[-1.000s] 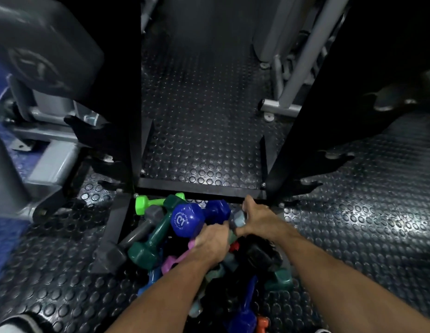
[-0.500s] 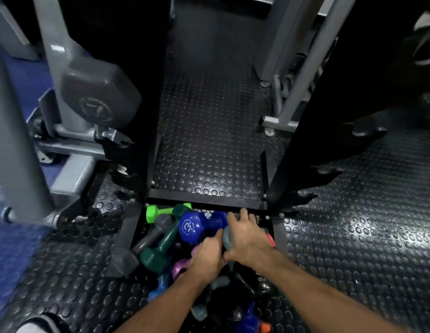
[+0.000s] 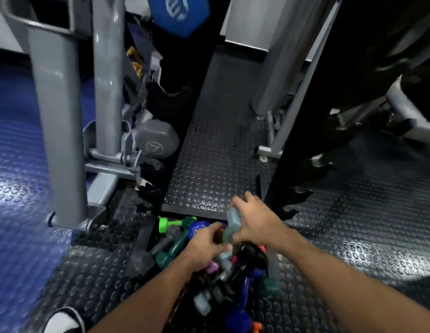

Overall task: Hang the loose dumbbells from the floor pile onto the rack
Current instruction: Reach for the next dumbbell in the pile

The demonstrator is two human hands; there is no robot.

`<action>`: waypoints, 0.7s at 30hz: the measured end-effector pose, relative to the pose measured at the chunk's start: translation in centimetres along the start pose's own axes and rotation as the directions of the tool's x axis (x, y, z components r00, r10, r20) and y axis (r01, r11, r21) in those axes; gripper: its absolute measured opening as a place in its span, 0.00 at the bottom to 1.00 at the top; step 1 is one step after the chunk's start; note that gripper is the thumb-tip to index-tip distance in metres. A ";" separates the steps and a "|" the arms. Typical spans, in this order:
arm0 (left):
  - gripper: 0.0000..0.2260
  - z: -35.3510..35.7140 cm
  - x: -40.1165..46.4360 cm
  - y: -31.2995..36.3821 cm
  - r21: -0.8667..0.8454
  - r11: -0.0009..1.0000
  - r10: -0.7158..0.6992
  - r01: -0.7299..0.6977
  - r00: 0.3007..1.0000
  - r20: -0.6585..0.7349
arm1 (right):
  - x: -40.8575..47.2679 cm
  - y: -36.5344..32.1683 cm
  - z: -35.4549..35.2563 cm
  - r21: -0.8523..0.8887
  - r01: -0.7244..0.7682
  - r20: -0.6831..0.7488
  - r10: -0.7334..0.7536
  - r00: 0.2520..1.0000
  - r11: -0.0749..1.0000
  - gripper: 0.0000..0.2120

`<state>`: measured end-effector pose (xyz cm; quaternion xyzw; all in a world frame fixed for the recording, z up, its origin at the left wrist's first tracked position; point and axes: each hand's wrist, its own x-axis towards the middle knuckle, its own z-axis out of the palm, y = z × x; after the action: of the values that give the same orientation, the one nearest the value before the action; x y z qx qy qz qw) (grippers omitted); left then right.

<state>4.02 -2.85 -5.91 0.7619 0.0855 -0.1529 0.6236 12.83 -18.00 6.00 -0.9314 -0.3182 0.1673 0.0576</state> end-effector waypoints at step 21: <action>0.28 -11.6 -15.0 17.2 -0.204 0.943 0.267 -0.264 0.964 -0.013 | 0.8 -10.2 -18.4 0.453 -0.132 -0.206 0.248 0.947 0.881 0.22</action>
<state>-3.10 5.82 17.14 0.6972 -0.0071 -0.0635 0.7140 14.04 -9.48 25.22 -0.9356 -0.1689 0.1163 0.2874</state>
